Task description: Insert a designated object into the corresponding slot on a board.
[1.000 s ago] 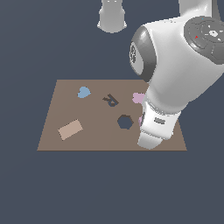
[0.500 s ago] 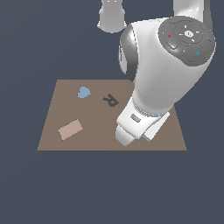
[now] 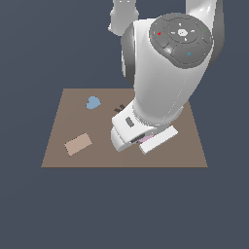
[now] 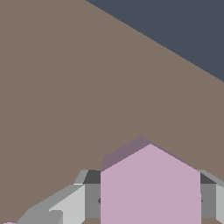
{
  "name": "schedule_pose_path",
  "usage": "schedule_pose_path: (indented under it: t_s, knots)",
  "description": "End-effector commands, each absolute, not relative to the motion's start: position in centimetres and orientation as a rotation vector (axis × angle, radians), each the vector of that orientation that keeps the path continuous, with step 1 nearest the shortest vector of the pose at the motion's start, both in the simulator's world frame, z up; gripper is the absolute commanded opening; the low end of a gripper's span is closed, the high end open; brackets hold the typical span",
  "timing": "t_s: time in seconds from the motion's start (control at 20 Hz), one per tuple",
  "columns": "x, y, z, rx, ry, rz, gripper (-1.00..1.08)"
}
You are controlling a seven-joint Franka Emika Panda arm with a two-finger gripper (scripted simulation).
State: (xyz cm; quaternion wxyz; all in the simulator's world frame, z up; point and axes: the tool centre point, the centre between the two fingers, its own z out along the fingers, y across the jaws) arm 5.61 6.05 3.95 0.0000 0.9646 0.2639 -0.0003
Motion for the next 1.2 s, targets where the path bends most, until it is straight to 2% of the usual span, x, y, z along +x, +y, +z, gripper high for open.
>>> schedule_pose_path:
  t_s: [0.0, 0.9, 0.95, 1.15]
  knots:
    - [5.4, 5.6, 4.0, 3.052, 0.744, 0.0, -1.0]
    - [4.9, 4.9, 3.1, 3.086, 0.59, -0.001, -1.0]
    - [4.9, 4.9, 3.1, 3.086, 0.59, -0.001, 1.0]
    - [4.9, 4.9, 3.1, 3.086, 0.59, -0.001, 1.0]
